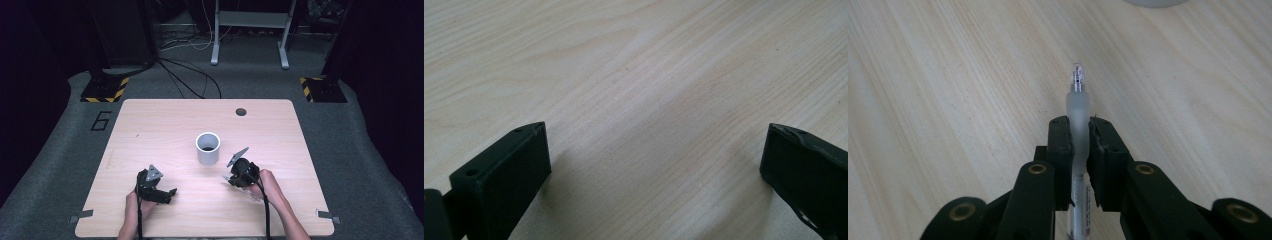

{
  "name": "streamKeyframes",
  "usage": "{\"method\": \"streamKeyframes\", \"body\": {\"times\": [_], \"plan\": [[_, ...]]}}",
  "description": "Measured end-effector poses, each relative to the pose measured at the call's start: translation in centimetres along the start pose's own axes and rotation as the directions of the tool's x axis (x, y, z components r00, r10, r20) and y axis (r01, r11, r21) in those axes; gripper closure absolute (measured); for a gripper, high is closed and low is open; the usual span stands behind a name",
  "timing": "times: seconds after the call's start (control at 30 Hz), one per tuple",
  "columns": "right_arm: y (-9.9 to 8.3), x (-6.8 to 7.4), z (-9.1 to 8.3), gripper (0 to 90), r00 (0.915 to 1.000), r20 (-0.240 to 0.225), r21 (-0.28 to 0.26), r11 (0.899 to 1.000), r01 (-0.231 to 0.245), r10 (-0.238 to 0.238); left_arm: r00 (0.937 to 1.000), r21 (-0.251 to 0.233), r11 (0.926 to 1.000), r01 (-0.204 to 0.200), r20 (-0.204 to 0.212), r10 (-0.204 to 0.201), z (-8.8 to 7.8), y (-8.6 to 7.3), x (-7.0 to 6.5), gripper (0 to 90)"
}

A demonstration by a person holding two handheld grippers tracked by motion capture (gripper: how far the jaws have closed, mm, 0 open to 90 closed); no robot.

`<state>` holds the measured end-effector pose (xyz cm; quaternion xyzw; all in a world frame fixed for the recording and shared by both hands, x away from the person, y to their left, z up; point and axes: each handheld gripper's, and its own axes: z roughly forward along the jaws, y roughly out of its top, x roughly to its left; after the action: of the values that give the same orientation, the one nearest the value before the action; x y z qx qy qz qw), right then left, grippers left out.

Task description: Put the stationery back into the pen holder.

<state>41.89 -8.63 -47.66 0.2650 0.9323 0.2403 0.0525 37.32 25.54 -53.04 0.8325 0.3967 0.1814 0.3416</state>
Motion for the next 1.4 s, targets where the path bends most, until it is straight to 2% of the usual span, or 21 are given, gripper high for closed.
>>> {"method": "streamKeyframes", "body": {"times": [0.03, 0.07, 0.1, 0.13, 0.2, 0.33, 0.47, 0.5, 0.53, 0.6, 0.63, 0.67, 0.8, 1.0, 1.03, 1.27, 1.37, 1.4], "plan": [[-0.1, -0.2, -0.5, 80.6, 1.0000, 0.002, -0.014, 1.000, -0.009, 0.009, 1.0000, 0.001, 1.0000, -0.001, 0.000, 0.001, 0.0, 0.0, 0.0, 0.0], [-0.1, -0.2, -0.9, 80.5, 0.9987, -0.005, -0.035, 0.998, -0.050, 0.050, 1.0000, 0.000, 1.0000, 0.000, 0.000, 0.000, 0.0, 0.0, 0.0, 0.0], [-0.2, -0.4, -1.2, 80.5, 0.9992, -0.005, -0.049, 0.998, -0.040, 0.040, 1.0000, 0.000, 1.0000, 0.000, 0.000, 0.000, 0.0, 0.0, 0.0, 0.0], [-0.3, -0.5, -1.6, 80.5, 0.9980, 0.012, -0.080, 0.995, -0.061, 0.062, 1.0000, 0.000, 1.0000, 0.000, 0.000, 0.000, 0.0, 0.0, 0.0, 0.0], [-0.4, -0.8, -2.3, 80.6, 0.9965, 0.012, -0.113, 0.990, -0.080, 0.082, 1.0000, 0.000, 1.0000, 0.000, 0.000, 0.000, 0.0, 0.0, 0.0, 0.0], [-0.8, -1.4, -3.6, 80.5, 0.9931, 0.019, -0.198, 0.974, -0.109, 0.115, 1.0000, 0.000, 1.0000, 0.000, 0.000, 0.000, 0.0, 0.0, 0.0, 0.0], [-1.1, -1.9, -4.3, 80.5, 0.9892, 0.036, -0.250, 0.960, -0.129, 0.142, 1.0000, 0.000, 1.0000, 0.000, 0.000, 0.000, 0.0, 0.0, 0.0, 0.0], [-1.1, -2.0, -4.4, 80.4, 0.9859, 0.042, -0.272, 0.951, -0.144, 0.162, 1.0000, 0.000, 1.0000, 0.000, 0.000, 0.000, 0.0, 0.0, 0.0, 0.0], [-1.3, -2.2, -4.5, 80.5, 0.9861, 0.043, -0.275, 0.951, -0.143, 0.161, 1.0000, 0.000, 1.0000, 0.000, 0.000, 0.000, 0.0, 0.0, 0.0, 0.0], [-1.5, -2.5, -4.7, 80.4, 0.9801, 0.050, -0.325, 0.931, -0.166, 0.192, 1.0000, 0.000, 1.0000, 0.000, 0.000, 0.000, 0.0, 0.0, 0.0, 0.0], [-1.6, -2.6, -4.8, 80.4, 0.9763, 0.063, -0.340, 0.924, -0.174, 0.207, 1.0000, 0.000, 1.0000, 0.000, 0.000, 0.000, 0.0, 0.0, 0.0, 0.0], [-1.7, -2.7, -4.9, 80.4, 0.9718, 0.069, -0.368, 0.911, -0.186, 0.226, 1.0000, 0.000, 1.0000, 0.000, 0.000, 0.000, 0.0, 0.0, 0.0, 0.0], [-2.0, -3.0, -5.3, 80.4, 0.9600, 0.093, -0.430, 0.880, -0.200, 0.264, 1.0000, 0.001, 1.0000, -0.001, 0.000, 0.001, 0.0, 0.0, 0.0, 0.0], [-2.2, -3.4, -5.5, 80.4, 0.9477, 0.122, -0.489, 0.849, -0.201, 0.295, 1.0000, 0.000, 1.0000, 0.000, 0.000, 0.000, 0.0, 0.0, 0.0, 0.0], [-2.2, -3.4, -5.5, 80.4, 0.9433, 0.125, -0.495, 0.843, -0.209, 0.307, 1.0000, 0.000, 1.0000, 0.000, 0.000, 0.000, 0.0, 0.0, 0.0, 0.0], [-2.0, -3.8, -5.6, 80.4, 0.9316, 0.148, -0.559, 0.805, -0.198, 0.332, 1.0000, 0.000, 1.0000, 0.000, 0.000, 0.000, 0.0, 0.0, 0.0, 0.0], [-1.9, -3.7, -5.8, 80.4, 0.9278, 0.158, -0.599, 0.780, -0.182, 0.338, 1.0000, 0.000, 1.0000, 0.000, 0.000, 0.000, 0.0, 0.0, 0.0, 0.0], [-1.9, -3.6, -5.8, 80.4, 0.9253, 0.160, -0.614, 0.769, -0.180, 0.344, 1.0000, 0.000, 1.0000, 0.000, 0.000, 0.000, 0.0, 0.0, 0.0, 0.0]]}}
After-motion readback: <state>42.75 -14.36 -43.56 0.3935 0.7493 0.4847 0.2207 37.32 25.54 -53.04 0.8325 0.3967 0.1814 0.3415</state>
